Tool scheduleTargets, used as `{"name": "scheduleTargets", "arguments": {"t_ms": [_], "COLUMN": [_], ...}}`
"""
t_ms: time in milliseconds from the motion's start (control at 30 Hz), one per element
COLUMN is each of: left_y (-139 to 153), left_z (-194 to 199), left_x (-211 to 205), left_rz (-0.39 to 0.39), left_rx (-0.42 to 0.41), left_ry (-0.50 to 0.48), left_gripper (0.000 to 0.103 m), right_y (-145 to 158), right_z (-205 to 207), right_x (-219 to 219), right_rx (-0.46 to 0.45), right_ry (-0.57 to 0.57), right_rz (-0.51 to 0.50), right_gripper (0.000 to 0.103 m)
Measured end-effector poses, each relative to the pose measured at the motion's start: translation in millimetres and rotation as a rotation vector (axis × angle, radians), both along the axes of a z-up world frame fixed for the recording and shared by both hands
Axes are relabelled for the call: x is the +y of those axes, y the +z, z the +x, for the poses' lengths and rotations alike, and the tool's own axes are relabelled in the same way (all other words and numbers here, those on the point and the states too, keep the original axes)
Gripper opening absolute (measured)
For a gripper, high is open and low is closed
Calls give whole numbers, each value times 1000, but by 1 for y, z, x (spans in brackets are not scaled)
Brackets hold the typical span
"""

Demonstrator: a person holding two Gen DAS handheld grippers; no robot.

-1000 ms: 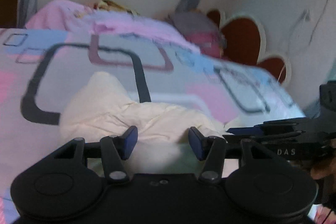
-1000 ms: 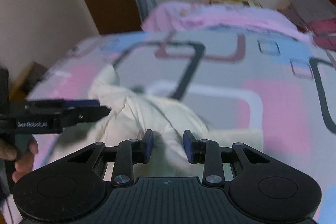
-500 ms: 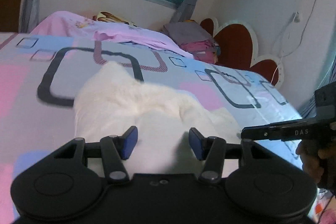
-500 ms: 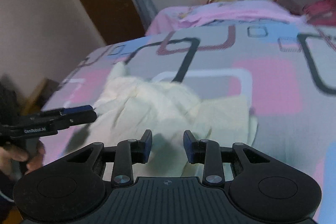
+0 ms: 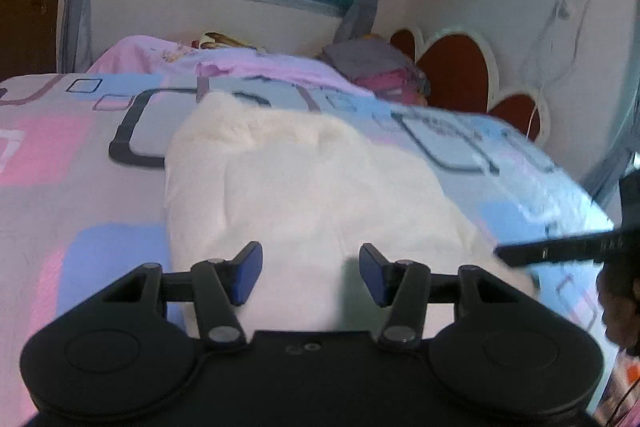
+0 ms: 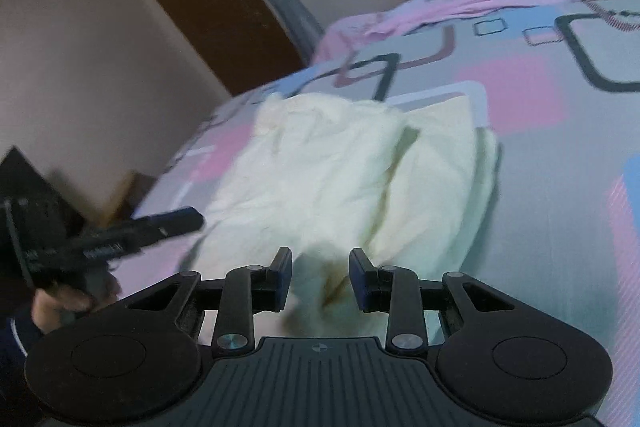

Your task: Fold large clothes

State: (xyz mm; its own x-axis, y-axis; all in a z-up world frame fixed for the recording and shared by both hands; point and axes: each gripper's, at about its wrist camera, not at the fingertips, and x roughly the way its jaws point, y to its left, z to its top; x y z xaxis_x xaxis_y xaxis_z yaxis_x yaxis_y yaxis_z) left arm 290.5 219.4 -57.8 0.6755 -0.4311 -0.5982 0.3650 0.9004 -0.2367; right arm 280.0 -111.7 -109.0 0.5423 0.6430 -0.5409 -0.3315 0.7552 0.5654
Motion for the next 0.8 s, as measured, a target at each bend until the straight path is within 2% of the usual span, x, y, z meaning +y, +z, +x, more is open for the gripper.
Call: {"name": "scheduleTargets", "arguments": {"t_ms": [100, 167, 433, 500, 633, 700, 800], "left_y": [-14, -22, -28, -25, -7, 3, 16], "left_z": [-14, -15, -29, -32, -28, -12, 23], "left_x": [-8, -11, -9, -5, 7, 7, -2], "left_rz": [58, 69, 121, 114, 56, 37, 30], "left_rx": [22, 25, 16, 20, -42, -67, -99], "left_ry": [4, 14, 38, 46, 80, 96, 104], "left_gripper": [52, 54, 54, 53, 50, 50, 50], "right_y": [-13, -26, -38, -29, 11, 27, 39], "right_z": [-6, -8, -7, -7, 0, 20, 59], "right_x": [21, 30, 34, 32, 18, 21, 39], "right_rx": [-3, -12, 9, -3, -140, -192, -234], "right_ry": [7, 6, 6, 7, -69, -95, -105], "right_rz": [-176, -231, -265, -273, -219, -204, -233], "right_gripper": [33, 33, 33, 33, 33, 33, 33]}}
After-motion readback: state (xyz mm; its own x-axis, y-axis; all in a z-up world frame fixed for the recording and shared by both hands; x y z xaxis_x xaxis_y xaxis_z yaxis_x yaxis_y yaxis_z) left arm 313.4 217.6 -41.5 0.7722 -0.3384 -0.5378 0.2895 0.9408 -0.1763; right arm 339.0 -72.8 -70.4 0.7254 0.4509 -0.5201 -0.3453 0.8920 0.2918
